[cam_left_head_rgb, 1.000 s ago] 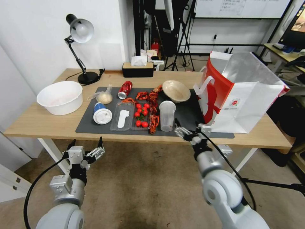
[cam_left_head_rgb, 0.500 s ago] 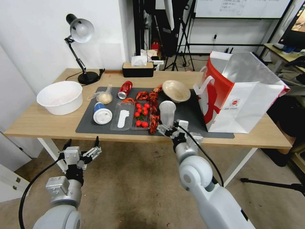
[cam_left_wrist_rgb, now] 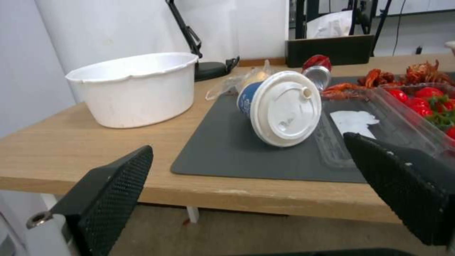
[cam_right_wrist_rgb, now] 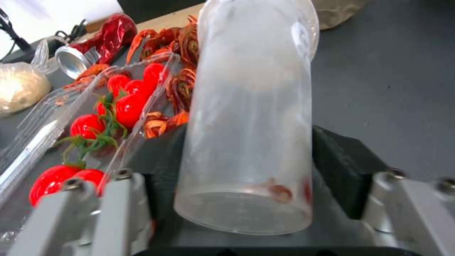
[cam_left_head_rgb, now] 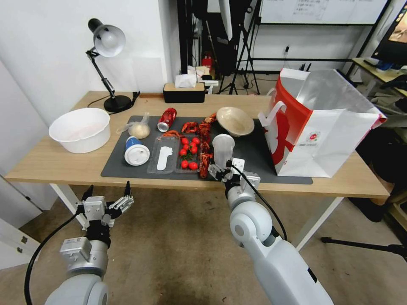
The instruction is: Pick up the trash from the table and place it into the takeout bag.
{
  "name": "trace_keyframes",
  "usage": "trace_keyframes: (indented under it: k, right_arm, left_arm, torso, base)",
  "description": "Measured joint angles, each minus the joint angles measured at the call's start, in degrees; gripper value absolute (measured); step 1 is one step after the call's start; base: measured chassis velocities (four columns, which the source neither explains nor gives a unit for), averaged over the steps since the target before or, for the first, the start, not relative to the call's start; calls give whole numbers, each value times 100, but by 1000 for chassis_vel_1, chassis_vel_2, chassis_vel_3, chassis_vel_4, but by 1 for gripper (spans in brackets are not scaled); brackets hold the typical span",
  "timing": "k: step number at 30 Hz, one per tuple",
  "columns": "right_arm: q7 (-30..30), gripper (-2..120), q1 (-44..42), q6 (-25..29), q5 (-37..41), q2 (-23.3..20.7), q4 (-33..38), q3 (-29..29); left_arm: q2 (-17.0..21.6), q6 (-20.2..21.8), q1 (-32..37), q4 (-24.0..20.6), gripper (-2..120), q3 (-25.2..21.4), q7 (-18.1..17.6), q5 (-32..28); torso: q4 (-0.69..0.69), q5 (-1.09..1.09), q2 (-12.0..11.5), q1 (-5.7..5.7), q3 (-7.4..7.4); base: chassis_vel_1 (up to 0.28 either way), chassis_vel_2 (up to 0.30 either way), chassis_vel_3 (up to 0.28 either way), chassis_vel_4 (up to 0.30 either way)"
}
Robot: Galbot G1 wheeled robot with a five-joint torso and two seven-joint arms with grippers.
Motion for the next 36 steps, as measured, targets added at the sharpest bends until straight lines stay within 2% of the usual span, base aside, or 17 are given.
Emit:
trace_keyframes:
  k: [2,4,6,12,16,18,20,21,22,24,26,28,30,32,33,36]
  right_arm:
    - [32,55,13,-58,11,25,-15,-4]
    - [35,53,13,-61,12,28,-15,-4]
    - [49,47,-19,-65,12,32,15,4]
    - [61,46,-111,-84,9,-10,199,63]
    - [-72,46,-243,-26,1,-107,630,189]
    - [-442,46,-350,237,41,-264,1047,372]
    - [-531,46,-360,298,63,-295,1117,422]
    - [-881,46,-371,517,170,-413,1401,651]
    - [-881,46,-371,517,170,-413,1401,651]
    - [-1321,46,-288,756,358,-604,1687,1043]
    - [-1422,46,-232,803,437,-677,1762,1176]
    - [-1575,46,-2,862,776,-918,1933,1629]
    - [-1581,46,50,869,850,-968,1962,1726]
    - [-1468,45,375,874,1217,-1316,2041,2204]
    - [-1468,45,375,874,1217,-1316,2041,2204]
    - [-952,45,668,691,1484,-1655,1955,2614]
  left_arm:
    - [-4,-27,-5,22,100,6,-2,5]
    - [-4,-34,-5,28,100,7,-2,6]
    - [-5,-74,-2,55,100,7,-5,19]
    - [-5,-90,-9,71,100,7,-7,29]
    - [-5,-95,-17,73,100,8,-8,45]
    - [-3,-100,-17,75,100,9,-9,52]
    - [-3,-101,-17,75,100,9,-9,53]
    - [-4,-108,-15,76,100,18,-9,69]
    - [-4,-108,-15,76,100,18,-9,69]
    - [-10,-113,-8,76,100,41,-9,101]
    - [-12,-114,-8,76,100,47,-9,112]
    - [-18,-114,-7,74,100,67,-9,139]
    - [-18,-114,-7,74,100,68,-9,142]
    - [-24,-114,-6,73,100,89,-9,169]
    - [-24,-114,-6,73,100,89,-9,169]
    - [-36,-118,-4,73,100,123,-9,198]
  torso:
    - [0,0,0,0,0]
    - [1,0,0,0,0]
    - [1,0,0,0,-1]
    - [-1,0,0,0,0]
    - [-1,1,0,0,0]
    - [-1,1,0,0,0]
    - [0,1,0,0,0]
    - [0,1,0,0,0]
    - [0,1,0,0,0]
    - [0,2,0,0,0]
    - [0,0,0,0,0]
    - [1,2,0,0,0]
    - [1,0,0,0,0]
    - [0,2,0,0,0]
    - [0,2,0,0,0]
    - [0,1,0,0,0]
  base:
    - [0,0,0,0]
    - [0,0,0,0]
    - [0,0,0,0]
    - [0,0,0,0]
    - [0,0,0,0]
    - [0,0,0,0]
    - [0,0,0,0]
    - [0,0,0,0]
    - [0,0,0,0]
    - [0,0,0,0]
    - [0,0,0,0]
    - [0,0,0,0]
    - [0,0,0,0]
    - [0,0,0,0]
    - [0,0,0,0]
    - [0,0,0,0]
